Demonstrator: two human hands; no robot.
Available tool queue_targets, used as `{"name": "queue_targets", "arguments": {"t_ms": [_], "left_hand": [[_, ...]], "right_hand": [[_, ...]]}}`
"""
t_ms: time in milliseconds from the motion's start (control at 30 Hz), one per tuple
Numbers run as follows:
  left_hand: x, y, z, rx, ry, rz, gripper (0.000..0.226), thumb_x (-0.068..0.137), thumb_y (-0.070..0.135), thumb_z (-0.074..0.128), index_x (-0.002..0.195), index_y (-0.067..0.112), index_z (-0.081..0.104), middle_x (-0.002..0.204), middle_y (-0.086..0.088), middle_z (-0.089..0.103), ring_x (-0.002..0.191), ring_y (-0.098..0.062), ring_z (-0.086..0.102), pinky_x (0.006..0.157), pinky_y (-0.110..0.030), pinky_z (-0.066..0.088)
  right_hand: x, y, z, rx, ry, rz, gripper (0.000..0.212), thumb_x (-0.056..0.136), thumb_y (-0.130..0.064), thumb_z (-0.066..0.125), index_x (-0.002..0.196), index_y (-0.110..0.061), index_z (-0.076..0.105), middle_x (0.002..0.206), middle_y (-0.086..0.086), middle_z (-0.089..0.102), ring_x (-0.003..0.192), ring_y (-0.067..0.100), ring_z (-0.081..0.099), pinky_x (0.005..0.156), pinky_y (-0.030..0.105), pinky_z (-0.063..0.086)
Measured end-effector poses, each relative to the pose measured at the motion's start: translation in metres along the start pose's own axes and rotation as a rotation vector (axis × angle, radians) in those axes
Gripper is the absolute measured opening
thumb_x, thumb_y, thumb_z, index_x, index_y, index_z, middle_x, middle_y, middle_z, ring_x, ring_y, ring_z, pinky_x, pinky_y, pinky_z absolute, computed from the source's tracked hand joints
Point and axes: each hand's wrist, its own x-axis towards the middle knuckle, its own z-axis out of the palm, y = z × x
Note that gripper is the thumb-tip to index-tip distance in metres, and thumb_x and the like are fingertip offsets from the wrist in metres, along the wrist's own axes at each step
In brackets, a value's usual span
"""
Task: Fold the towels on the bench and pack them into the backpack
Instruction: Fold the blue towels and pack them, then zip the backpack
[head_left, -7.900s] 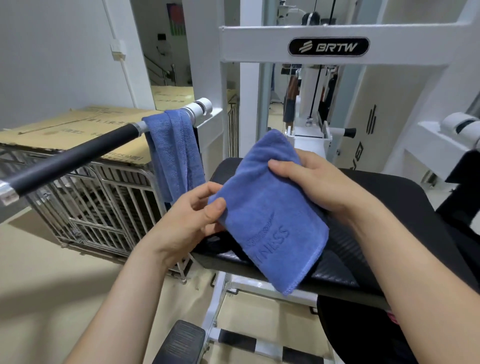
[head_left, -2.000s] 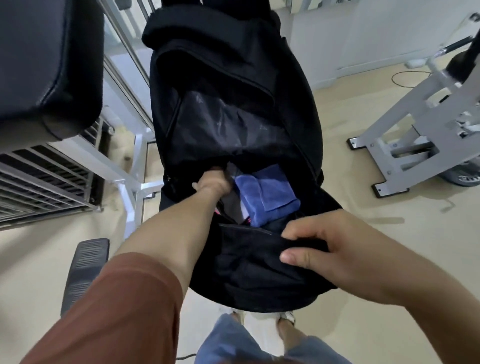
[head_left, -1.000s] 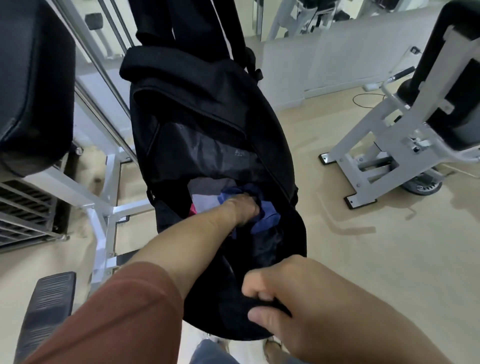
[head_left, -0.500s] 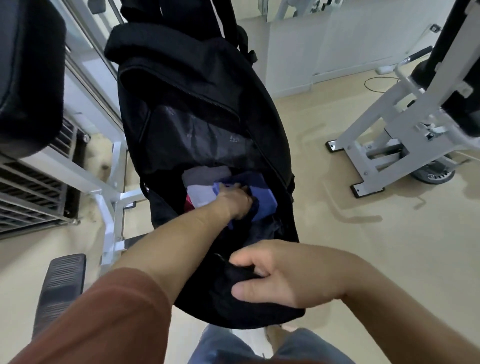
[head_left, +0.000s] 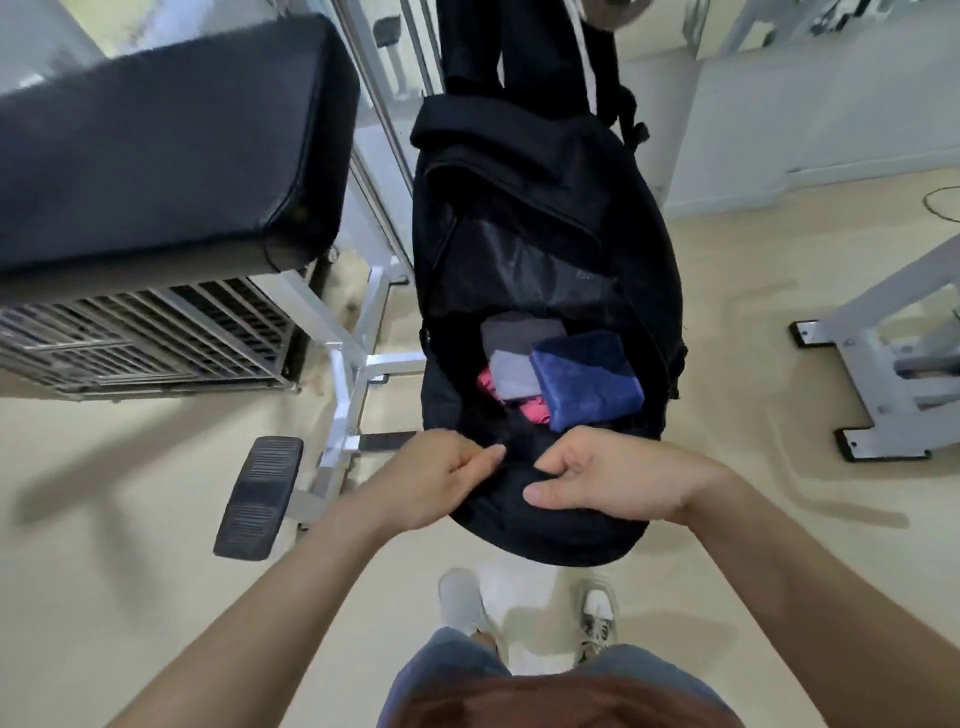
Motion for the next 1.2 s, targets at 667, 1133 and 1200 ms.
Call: {"name": "queue_targets", "arguments": {"t_ms": [667, 1133, 1200], "left_hand": [[-0.157, -0.188, -0.148, -0.221, 0.704, 0.040, 0.036, 0.082, 0.001, 0.063, 0.087, 0.036, 0.071, 0.090, 0.027, 0.067, 0.079, 0.002, 0.063, 0.066, -0.007, 0.042], [-0.177, -0.334, -0.349, -0.251, 1.101, -0.269, 0.040, 0.090, 0.011, 0.050, 0.126, 0.026, 0.059, 0.127, 0.006, 0.060, 0.116, -0.012, 0.054, 0.092, -0.023, 0.037], [-0.164, -0.351, -0.367, -0.235, 1.075, -0.306, 0.043, 0.093, 0.014, 0.049, 0.133, 0.027, 0.053, 0.136, 0.005, 0.053, 0.124, -0.014, 0.049, 0.096, -0.027, 0.036]], "right_hand": [[0.135, -0.141, 0.075, -0.598, 0.308, 0.098, 0.021, 0.090, -0.020, 0.046, 0.069, -0.023, 0.051, 0.072, -0.004, 0.061, 0.063, 0.015, 0.055, 0.057, 0.031, 0.045], [0.300, -0.446, 0.071, -0.217, 0.497, -0.509, 0.016, 0.090, -0.012, 0.059, 0.101, -0.021, 0.067, 0.096, -0.005, 0.070, 0.084, 0.008, 0.067, 0.068, 0.018, 0.051], [0.352, -0.463, 0.062, -0.281, 0.475, -0.483, 0.029, 0.089, -0.018, 0.059, 0.116, -0.027, 0.062, 0.108, -0.009, 0.066, 0.094, 0.008, 0.065, 0.077, 0.024, 0.053]]}}
